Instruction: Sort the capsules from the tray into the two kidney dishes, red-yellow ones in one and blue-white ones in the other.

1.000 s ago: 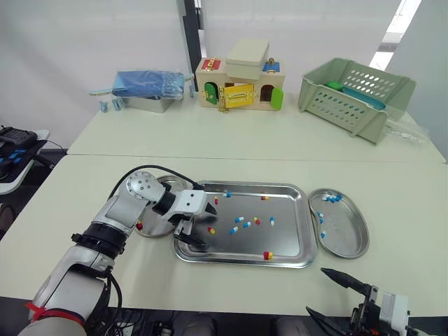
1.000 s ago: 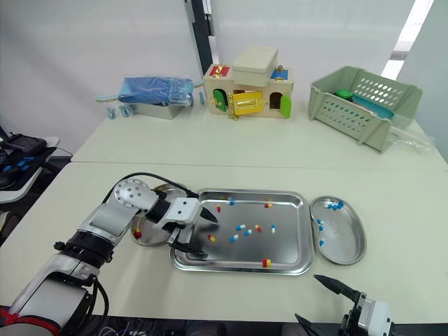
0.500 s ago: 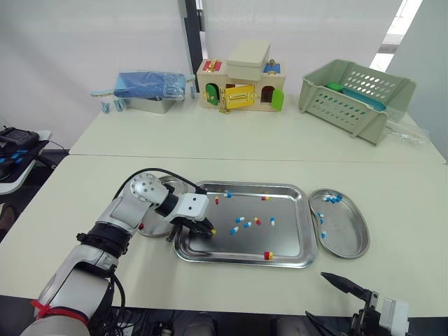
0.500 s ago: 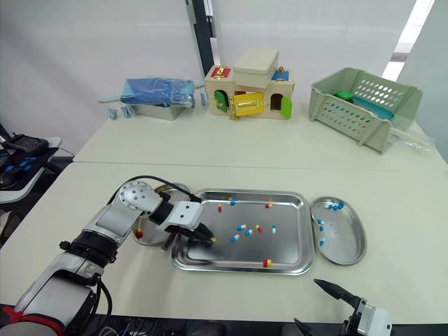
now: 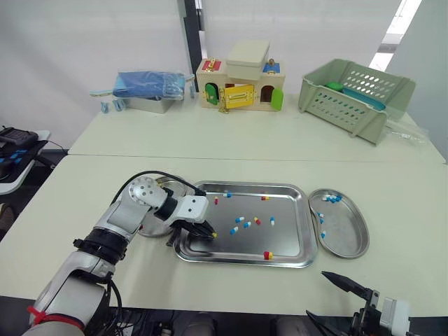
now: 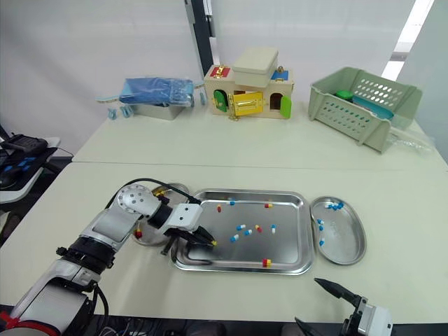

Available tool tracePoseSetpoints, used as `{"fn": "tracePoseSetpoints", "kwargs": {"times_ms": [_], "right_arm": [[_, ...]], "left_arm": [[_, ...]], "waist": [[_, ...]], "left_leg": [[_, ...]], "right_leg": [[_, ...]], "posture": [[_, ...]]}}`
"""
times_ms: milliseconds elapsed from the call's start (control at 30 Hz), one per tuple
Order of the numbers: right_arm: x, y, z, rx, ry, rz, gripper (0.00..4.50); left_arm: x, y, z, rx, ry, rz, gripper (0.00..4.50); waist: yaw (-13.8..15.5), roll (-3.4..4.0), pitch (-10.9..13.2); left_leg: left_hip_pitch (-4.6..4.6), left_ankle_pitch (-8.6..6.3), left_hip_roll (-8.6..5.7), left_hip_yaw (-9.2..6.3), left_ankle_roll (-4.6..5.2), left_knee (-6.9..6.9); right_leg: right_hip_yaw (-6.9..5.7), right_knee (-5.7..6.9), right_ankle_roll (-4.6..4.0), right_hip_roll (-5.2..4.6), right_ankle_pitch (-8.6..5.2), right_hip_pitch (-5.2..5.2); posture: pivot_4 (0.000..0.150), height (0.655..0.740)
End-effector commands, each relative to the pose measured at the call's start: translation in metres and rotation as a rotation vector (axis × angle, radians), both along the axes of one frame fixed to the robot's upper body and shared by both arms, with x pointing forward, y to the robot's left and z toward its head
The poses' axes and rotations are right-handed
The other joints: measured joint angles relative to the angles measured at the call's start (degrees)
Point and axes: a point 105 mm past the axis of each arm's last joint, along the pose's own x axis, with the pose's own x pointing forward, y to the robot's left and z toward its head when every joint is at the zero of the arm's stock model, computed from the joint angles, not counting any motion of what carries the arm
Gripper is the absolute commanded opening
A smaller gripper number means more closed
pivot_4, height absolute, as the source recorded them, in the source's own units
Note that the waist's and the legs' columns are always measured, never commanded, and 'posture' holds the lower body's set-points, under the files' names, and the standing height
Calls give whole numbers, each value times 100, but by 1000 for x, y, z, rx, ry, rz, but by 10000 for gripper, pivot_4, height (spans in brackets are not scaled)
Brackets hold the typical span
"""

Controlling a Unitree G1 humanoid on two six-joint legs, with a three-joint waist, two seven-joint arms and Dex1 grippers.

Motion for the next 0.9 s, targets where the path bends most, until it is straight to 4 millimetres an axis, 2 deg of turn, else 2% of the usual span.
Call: {"fn": "tracePoseSetpoints", "kwargs": {"times_ms": [33,267,467,633,733,900], "right_arm": [[-1,3,9,19,-37,25,45000],[-1,8,12,31,-34,110,45000],[7,12,16,37,-53,182,45000],[11,12,16,35,-54,224,45000],[13,12,16,32,-49,238,45000],[15,13,15,30,-45,246,45000]], "left_arm": [[4,15,25,-34,-59,102,249],[-2,46,46,-85,-78,326,249],[-11,82,49,-73,-91,517,249],[-13,102,54,-77,-112,632,249],[-13,110,54,-73,-113,680,249],[-12,112,51,-80,-97,706,249]], "waist": [[-3,0,0],[3,0,1],[4,1,1],[42,0,1],[46,0,1],[47,0,2]], "left_leg": [[0,0,0,0,0,0],[0,0,0,-2,0,-1],[1,0,2,-2,1,-2],[-1,-1,1,-2,0,-2],[0,-1,1,-1,0,-3],[0,-1,1,-1,-1,-3]], "right_leg": [[0,0,0,0,0,1],[0,-2,0,0,0,1],[0,-1,-1,0,0,1],[0,-3,-1,0,0,0],[0,-3,-1,0,0,0],[0,-3,-1,0,0,-1]], "posture": [[1500,7400],[1500,7400],[1500,7400],[1500,7400],[1500,7400],[1500,7400]]}}
